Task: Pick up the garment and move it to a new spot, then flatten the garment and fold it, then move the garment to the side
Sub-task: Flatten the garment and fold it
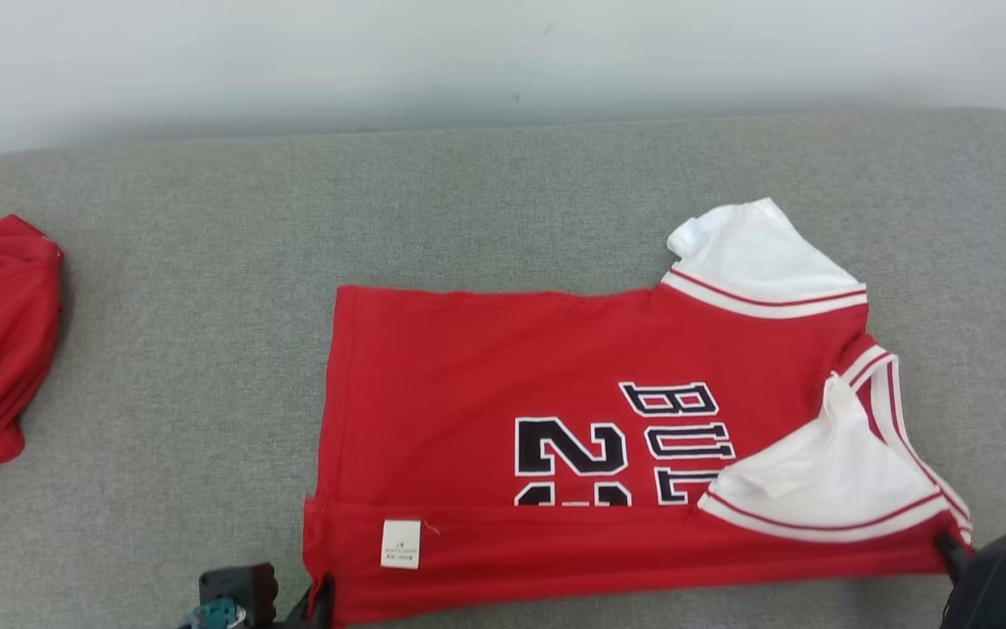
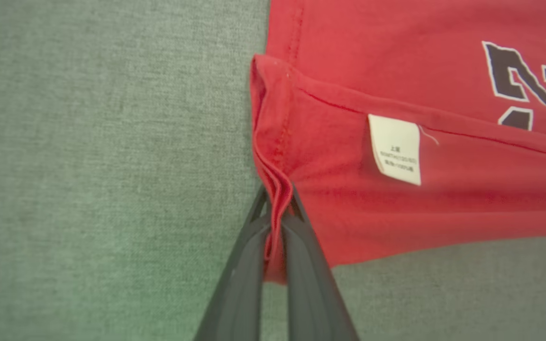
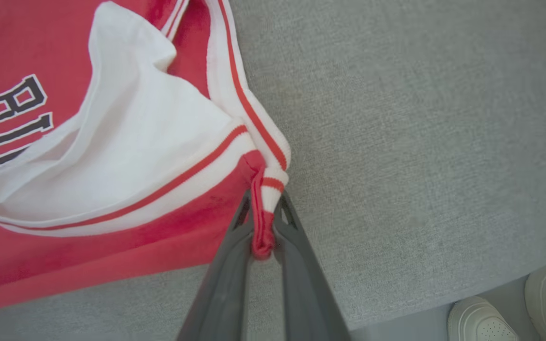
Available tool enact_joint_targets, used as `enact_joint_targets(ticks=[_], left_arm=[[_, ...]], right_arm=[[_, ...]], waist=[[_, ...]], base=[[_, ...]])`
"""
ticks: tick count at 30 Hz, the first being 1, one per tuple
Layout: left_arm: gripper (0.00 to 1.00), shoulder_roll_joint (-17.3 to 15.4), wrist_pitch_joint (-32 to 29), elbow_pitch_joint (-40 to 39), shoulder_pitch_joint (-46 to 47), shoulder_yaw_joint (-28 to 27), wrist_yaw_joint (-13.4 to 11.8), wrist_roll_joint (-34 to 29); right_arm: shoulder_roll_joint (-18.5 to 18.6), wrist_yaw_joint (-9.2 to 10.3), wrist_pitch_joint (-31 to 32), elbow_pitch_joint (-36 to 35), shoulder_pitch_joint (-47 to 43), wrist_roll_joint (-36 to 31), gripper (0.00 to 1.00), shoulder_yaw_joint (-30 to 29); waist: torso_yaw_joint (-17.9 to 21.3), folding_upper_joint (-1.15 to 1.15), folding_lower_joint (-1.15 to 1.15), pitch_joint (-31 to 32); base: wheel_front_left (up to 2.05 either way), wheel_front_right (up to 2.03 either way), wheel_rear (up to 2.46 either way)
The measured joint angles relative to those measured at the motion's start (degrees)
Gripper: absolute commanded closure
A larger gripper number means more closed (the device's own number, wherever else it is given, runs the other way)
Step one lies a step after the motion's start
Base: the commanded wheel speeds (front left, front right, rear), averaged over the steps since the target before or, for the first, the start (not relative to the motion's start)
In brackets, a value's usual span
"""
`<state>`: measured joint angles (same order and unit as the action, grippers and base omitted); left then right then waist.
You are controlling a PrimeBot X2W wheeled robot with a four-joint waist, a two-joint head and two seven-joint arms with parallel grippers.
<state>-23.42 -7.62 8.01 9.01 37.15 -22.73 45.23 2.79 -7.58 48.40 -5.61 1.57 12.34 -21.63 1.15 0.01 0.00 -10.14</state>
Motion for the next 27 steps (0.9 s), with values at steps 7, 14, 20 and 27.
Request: enact_joint_targets(ticks=[7, 14, 20, 27], left_arm=[[0.00, -0.4, -0.8, -2.3, -3.4, -0.1, -1.6, 1.2], [0.00, -0.6, -1.4, -3.6, -4.7, -0.9, -3.0, 1.9], [0.00, -2.9, 1.8, -5.6, -3.9, -3.5, -1.6, 1.9], [0.00, -5.0, -0.2, -5.9, 5.2, -4.6, 1.1, 1.1]], right_arm=[[0.0, 0.01, -2.7, 3.3, -3.0, 2.8, 0.00, 0.7], [0.1, 0.02, -6.8, 5.9, -2.1, 2.3, 0.00, 0.5], [0.1, 0.02, -9.1, 4.3, 1.5, 1.1, 0.00, 0.1], [0.5, 0.02, -6.2, 2.9, 11.0, -1.7, 0.00, 3.1]], waist=[[0.6, 0.00, 0.00, 0.5], [0.9, 0.00, 0.00, 1.1], [0.8, 0.00, 0.00, 1.6], [1.1, 0.00, 0.00, 0.3]], base=[[0.00, 0.00, 0.00], [0.00, 0.00, 0.00], [0.00, 0.00, 0.00], [0.00, 0.00, 0.00]])
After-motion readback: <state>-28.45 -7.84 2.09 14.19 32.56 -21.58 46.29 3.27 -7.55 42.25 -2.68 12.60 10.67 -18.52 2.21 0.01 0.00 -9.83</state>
